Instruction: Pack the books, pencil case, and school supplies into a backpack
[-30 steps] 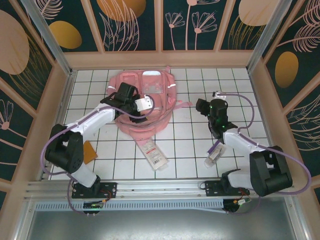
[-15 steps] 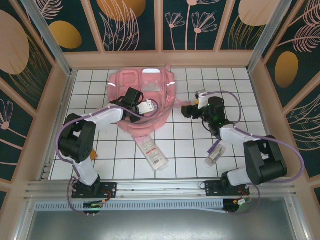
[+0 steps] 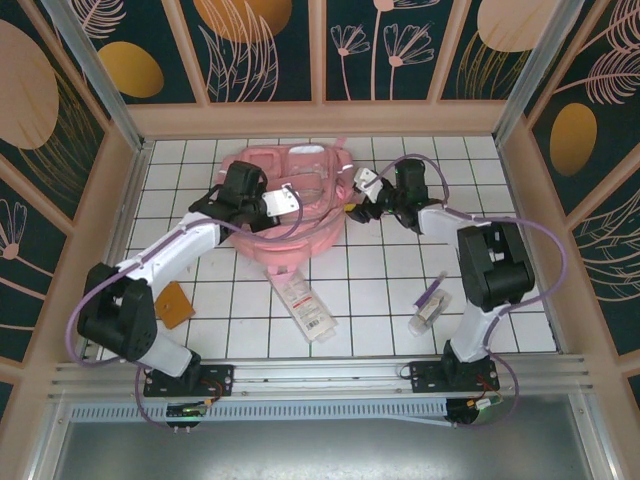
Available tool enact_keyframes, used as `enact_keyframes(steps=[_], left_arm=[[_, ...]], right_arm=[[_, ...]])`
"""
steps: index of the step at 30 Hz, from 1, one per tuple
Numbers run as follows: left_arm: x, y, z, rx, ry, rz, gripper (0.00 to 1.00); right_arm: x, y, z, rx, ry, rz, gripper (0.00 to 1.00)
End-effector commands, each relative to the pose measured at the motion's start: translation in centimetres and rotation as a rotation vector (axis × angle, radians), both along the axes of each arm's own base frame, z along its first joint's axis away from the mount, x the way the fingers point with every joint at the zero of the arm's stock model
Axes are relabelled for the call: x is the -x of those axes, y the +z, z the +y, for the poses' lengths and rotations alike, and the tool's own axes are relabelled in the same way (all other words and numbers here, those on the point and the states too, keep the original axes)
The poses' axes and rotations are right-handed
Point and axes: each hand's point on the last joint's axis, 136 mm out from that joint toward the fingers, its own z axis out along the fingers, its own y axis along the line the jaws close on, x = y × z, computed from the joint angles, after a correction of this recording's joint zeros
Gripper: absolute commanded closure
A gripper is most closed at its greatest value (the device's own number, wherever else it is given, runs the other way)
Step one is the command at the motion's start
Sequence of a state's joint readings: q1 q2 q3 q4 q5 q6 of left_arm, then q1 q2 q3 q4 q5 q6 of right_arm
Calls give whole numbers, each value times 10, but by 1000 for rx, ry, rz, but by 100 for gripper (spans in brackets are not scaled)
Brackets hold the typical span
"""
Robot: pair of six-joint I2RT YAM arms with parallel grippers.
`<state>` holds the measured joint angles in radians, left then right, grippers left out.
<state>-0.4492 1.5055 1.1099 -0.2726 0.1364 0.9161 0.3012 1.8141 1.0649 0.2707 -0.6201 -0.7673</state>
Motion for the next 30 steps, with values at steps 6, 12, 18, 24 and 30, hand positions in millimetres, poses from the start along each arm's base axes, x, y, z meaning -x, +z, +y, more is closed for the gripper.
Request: enact_keyframes(steps=[6,12,18,24,30], left_arm=[[24,26,-15,103,-230,-141,100],[26,34,-22,167,-239,-138,100],[54,23,-30,151,-416,-139,100],[70,18,-35,172,-506,-103,100],[79,13,-38,184,-555,-89,100]], right_arm=[[-13,-21,5,45,123,76,34],[18,-63,-1,161,174,257,40],[25,-73,2,162,203,289,55],[23,-64,7,142,231,260,55],[25,-64,0,169,234,223,48]])
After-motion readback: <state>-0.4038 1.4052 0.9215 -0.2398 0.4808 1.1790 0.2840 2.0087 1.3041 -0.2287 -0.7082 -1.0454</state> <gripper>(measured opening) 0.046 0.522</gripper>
